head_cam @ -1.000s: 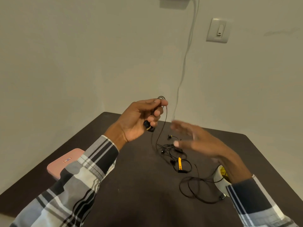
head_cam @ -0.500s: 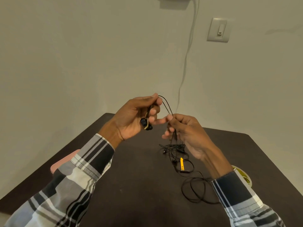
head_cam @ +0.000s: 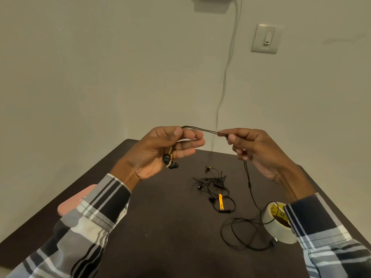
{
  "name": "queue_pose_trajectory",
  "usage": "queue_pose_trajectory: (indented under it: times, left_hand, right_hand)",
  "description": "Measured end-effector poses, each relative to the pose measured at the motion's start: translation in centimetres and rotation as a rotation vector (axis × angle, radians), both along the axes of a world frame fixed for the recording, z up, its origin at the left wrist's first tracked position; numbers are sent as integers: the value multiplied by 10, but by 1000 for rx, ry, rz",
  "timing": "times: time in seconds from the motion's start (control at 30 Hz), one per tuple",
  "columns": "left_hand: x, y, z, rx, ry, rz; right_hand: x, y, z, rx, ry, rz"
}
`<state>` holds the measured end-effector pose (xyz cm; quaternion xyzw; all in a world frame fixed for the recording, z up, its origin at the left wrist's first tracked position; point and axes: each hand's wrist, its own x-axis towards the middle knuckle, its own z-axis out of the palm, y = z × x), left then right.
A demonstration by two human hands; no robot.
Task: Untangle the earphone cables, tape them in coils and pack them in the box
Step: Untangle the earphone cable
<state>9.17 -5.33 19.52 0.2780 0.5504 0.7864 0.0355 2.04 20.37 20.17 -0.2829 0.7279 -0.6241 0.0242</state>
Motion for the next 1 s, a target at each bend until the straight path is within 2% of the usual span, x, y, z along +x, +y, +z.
queue_pose_trajectory:
  times: [0.13, 0.27, 0.5, 0.57, 0.67, 0.87, 0.93, 1.0]
  left_hand:
    - [-1, -13, -6, -70, 81, -187]
    - [-3, -26, -13, -135, 47, -254]
    - [-8, -25, -31, -484, 37, -396]
    - [-8, -20, -41, -521, 15, -424]
    - [-3, -13, -49, -370, 21, -472]
    - [6, 2, -22, 283, 128, -597]
    - [10, 4, -7, 397, 138, -413]
    - [7, 6, 5, 446, 109, -61]
  right_hand:
    - [-2, 4, -1, 55, 87, -108]
    - [-7, 16, 0, 9, 110, -195]
    - [-17, 19, 17, -44, 299, -326]
    - [-20, 17, 22, -59, 343, -335]
    - [-22, 8, 21, -68, 353, -318]
    - [-13, -24, -22, 47, 136, -235]
    - [1, -38, -47, 124, 50, -131]
    - [19, -49, -68, 194, 10, -47]
